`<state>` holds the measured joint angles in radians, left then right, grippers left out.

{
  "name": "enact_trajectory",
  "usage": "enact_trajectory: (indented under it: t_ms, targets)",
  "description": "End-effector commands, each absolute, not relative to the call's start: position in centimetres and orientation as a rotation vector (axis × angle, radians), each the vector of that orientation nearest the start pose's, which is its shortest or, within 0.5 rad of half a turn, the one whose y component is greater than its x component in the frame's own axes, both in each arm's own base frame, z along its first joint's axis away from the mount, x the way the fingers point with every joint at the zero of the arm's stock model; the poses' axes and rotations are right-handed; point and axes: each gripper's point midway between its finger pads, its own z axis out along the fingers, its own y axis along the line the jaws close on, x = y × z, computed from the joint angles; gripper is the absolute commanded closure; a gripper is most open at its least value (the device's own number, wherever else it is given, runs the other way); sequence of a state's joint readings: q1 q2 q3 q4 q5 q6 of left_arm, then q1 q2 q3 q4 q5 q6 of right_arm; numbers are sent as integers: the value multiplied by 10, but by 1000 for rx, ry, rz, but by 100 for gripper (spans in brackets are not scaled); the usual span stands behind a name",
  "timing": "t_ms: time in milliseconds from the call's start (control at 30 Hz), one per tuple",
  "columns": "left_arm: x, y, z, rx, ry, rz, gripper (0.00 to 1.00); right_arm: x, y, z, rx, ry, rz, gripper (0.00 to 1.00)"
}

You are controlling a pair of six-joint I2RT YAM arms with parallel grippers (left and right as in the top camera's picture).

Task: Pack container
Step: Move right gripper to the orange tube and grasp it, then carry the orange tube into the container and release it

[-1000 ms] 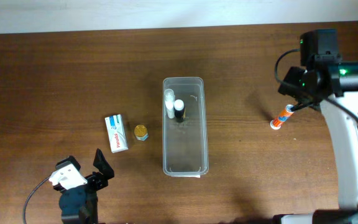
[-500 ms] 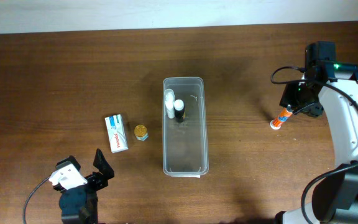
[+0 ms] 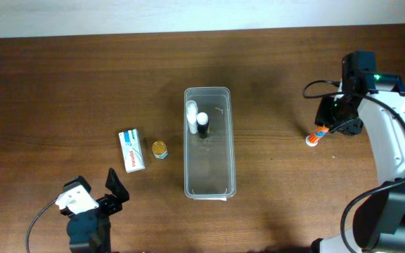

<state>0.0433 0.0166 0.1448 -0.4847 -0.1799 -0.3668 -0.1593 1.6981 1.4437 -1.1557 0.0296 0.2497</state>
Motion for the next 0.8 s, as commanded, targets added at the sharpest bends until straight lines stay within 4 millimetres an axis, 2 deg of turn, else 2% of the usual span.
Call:
enact_trajectory:
  t_ms: [0,133,267,467,667,767]
  targets:
    - [218,38,123,-508,1848,-61,1,340,-60,119,605,2927,-17,55]
    - [218,38,123,-508,1848,-61,0,340,-60,117,609,2926,-18,58]
    - [218,38,123,-508,1848,-61,1,346,-61,118,604,2904,-18,69]
    - [218,38,123,-508,1848,-61,1,348,-61,120,600,2891,-15,78]
    - [218,38,123,-508,1848,-61,1,344,-49,139,558,2893,10,81]
    - [218,38,123,-508,1848,-61,1,344,-43,159,523,2860,16,85]
